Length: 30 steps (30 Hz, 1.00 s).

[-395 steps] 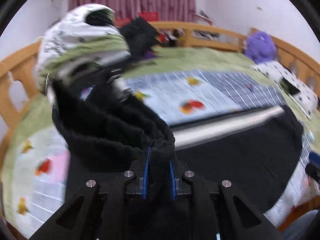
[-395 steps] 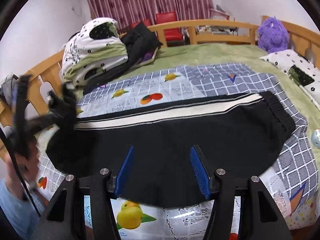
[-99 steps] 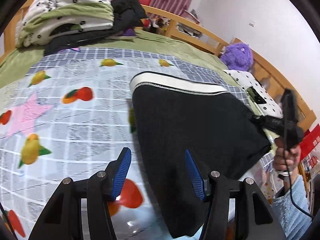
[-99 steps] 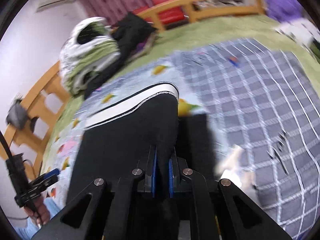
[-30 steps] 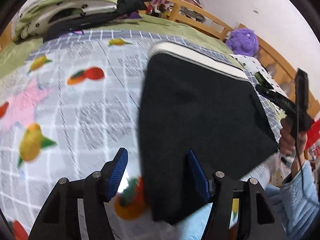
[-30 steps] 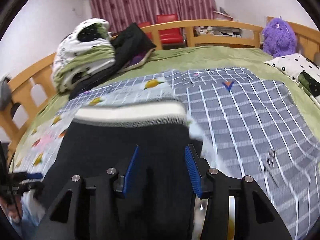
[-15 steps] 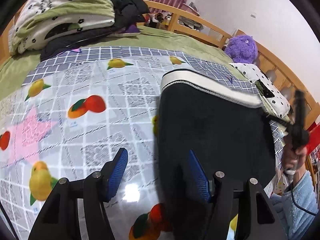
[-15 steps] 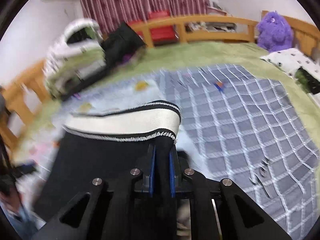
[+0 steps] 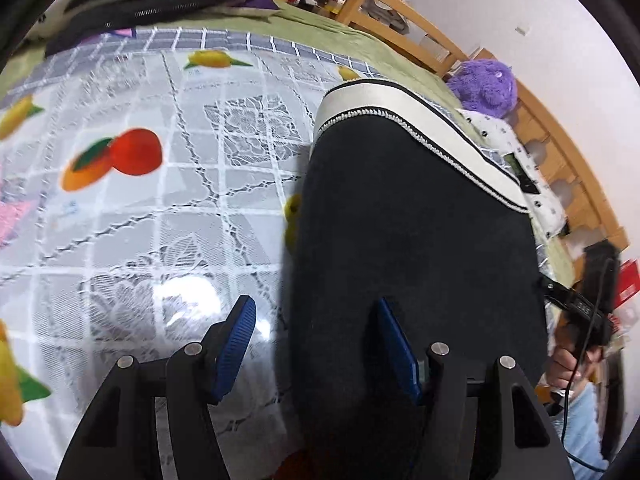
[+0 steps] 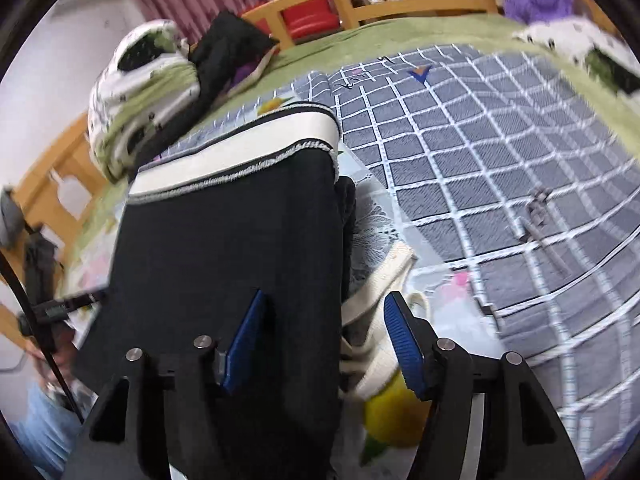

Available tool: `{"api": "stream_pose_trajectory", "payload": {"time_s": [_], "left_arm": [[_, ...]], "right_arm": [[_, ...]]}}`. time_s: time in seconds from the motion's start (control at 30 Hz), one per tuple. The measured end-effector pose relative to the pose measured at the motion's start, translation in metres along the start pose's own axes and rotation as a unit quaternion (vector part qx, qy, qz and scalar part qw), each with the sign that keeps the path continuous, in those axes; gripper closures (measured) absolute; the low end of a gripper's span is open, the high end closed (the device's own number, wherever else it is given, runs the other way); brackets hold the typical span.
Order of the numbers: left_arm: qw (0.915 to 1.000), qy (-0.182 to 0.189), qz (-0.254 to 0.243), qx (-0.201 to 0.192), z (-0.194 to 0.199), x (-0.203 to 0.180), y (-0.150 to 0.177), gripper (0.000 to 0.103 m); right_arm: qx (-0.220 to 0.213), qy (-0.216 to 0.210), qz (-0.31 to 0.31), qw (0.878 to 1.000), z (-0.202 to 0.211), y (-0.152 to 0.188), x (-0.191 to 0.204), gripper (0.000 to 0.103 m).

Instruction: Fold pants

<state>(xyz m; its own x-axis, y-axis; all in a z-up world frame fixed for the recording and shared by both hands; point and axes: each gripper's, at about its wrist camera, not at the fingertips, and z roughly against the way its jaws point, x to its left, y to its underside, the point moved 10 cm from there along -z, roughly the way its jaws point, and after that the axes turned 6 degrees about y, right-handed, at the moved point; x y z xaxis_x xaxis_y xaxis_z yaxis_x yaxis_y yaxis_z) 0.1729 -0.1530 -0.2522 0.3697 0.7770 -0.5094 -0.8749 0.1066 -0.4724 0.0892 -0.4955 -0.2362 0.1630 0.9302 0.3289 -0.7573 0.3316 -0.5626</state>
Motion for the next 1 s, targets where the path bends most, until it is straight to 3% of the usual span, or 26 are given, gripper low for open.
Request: {"api": "stream_pose_trajectory", "payload": {"time_s": [0.2,0.23,0.27,0.3,0.33,0.4,0.43,0.5,0.57,0.73,0.87,0.97,1.0], "left_arm": [[0.9999,0.009,-0.009,-0.002,-0.014,-0.008,-0.005,0.044],[0.9999,0.009,-0.012,-0.003,-0.017,-0.011,-0.006,0.055],[0.9998,0.016,-0.013,0.003,-0.021,-0.015,-0.007,0.058],[0.9997,0.018,-0.014,0.006,-0.022,-0.017,-0.007,0.065],[0.9995,0.023,-0.022,0.002,-0.018,-0.021,-0.009,0.082],[0.9988,0.028,-0.034,-0.021,-0.003,-0.027,-0.015,0.089],[0.9985,0.032,-0.037,-0.024,0.004,-0.029,-0.016,0.091],[0.9979,0.048,-0.029,-0.032,0.023,-0.03,-0.019,0.091],[0.9975,0.048,-0.024,-0.046,0.05,-0.022,-0.021,0.091],[0.9966,-0.013,0.004,-0.081,0.12,0.036,-0.031,0.092],[0.9932,-0.075,0.026,-0.086,0.144,0.09,-0.023,0.091],[0.9927,-0.094,0.045,-0.061,0.131,0.121,-0.006,0.08],[0.9929,-0.092,0.055,-0.053,0.125,0.127,-0.002,0.072]], "right_arm": [[0.048,-0.084,-0.047,0.994,-0.034,-0.011,0.003,0.045],[0.051,-0.088,-0.047,0.994,-0.037,-0.012,0.006,0.045],[0.049,-0.078,-0.039,0.995,-0.04,-0.014,0.009,0.046],[0.046,-0.074,-0.035,0.996,-0.04,-0.016,0.011,0.055],[0.044,-0.074,-0.034,0.996,-0.037,-0.017,0.014,0.058],[0.026,-0.072,-0.054,0.996,-0.024,-0.026,0.015,0.08],[0.018,-0.084,-0.065,0.994,-0.015,-0.028,0.014,0.082],[0.004,-0.119,-0.088,0.989,0.0,-0.037,0.027,0.084],[-0.009,-0.119,-0.073,0.99,0.008,-0.039,0.051,0.085],[0.023,-0.167,-0.051,0.984,-0.013,-0.031,0.135,0.086],[0.044,-0.205,-0.03,0.977,-0.043,-0.022,0.204,0.086],[0.036,-0.187,0.003,0.982,-0.066,-0.01,0.225,0.083],[0.034,-0.169,0.009,0.985,-0.075,-0.007,0.222,0.081]]}}
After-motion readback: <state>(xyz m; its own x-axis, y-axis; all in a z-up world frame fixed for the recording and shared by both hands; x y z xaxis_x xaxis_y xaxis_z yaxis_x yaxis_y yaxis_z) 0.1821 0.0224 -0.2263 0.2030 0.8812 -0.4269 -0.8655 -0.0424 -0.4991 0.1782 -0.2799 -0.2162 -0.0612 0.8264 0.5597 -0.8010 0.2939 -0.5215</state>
